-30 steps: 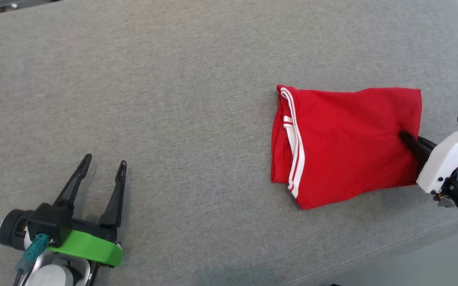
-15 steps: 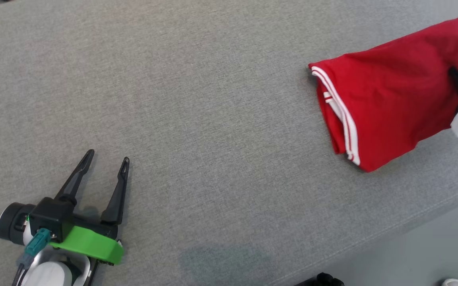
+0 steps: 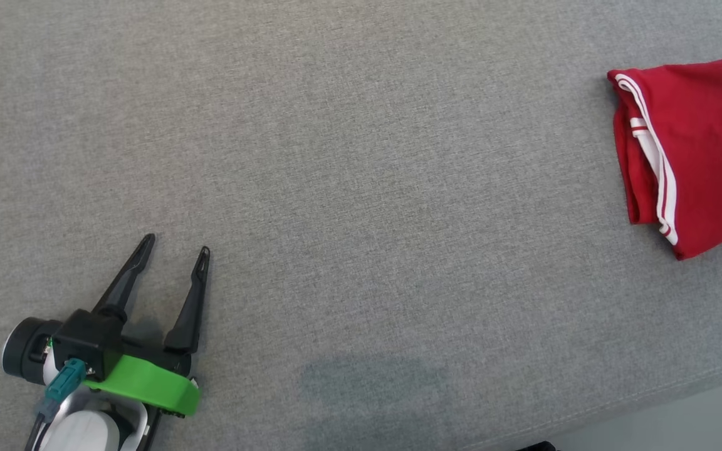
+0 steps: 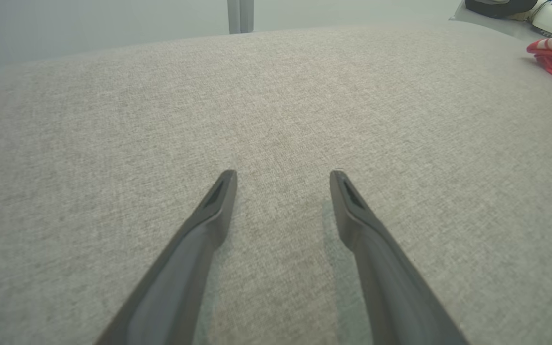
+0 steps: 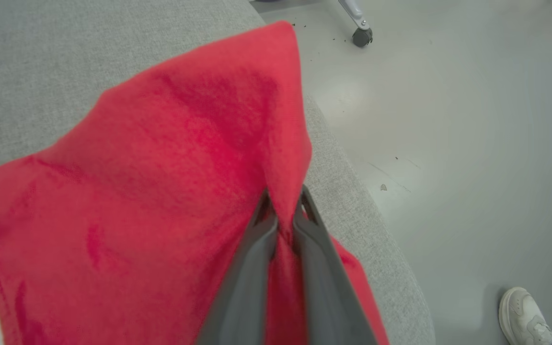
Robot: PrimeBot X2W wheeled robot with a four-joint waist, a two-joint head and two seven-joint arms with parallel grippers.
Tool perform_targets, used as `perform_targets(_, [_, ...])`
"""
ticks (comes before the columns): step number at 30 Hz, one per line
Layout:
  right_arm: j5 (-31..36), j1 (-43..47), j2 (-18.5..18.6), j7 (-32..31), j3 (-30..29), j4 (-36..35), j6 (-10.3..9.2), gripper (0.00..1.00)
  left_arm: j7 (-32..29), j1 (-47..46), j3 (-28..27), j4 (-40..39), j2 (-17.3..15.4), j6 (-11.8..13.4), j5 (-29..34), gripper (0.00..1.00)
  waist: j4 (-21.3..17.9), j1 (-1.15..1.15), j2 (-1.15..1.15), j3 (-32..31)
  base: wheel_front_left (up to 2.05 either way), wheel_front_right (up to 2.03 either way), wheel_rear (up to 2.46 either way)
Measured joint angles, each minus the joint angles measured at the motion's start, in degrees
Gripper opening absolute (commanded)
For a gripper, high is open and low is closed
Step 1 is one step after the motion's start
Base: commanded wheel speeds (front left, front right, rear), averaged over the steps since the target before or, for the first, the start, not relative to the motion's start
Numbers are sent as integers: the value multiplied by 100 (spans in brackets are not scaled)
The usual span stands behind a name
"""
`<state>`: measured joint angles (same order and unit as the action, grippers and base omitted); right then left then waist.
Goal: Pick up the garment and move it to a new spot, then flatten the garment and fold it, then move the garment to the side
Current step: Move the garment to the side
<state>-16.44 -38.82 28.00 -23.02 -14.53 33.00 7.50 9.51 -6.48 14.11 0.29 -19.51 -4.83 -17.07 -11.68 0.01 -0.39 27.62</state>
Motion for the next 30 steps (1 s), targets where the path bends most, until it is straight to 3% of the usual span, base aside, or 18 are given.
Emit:
perform_targets(1, [91,-14,-1,35,-57,60,0,0,9,1,11,13,10,8,-1,100,34,0,0,-2,0,0,0])
perform_targets(2, [203,-26,-2,74,-110,110,0,28,18,3,21,27,13,8,-2,100,62,0,0,-10,0,0,0])
perform_targets(3, [292,-35,-15,135,-181,153,0,100,22,4,32,41,18,12,-2,100,82,0,0,-24,0,0,0])
perform_targets(9, [795,-94,-119,355,-324,301,0,100,100,1,79,145,63,36,-16,100,127,0,0,-161,0,0,0])
perform_targets(16, [896,96,-417,1891,-315,-825,0,100,305,92,91,383,293,115,-153,100,243,0,0,-559,0,0,0])
perform_targets(25, [833,1679,-889,3143,361,-2616,0,100,486,272,-116,709,538,238,-383,100,621,0,0,-1160,0,0,0])
perform_targets(30, [1040,2687,-1496,3572,654,-2997,3,100,527,348,-280,968,601,248,-449,100,920,-1,0,-1485,0,0,0])
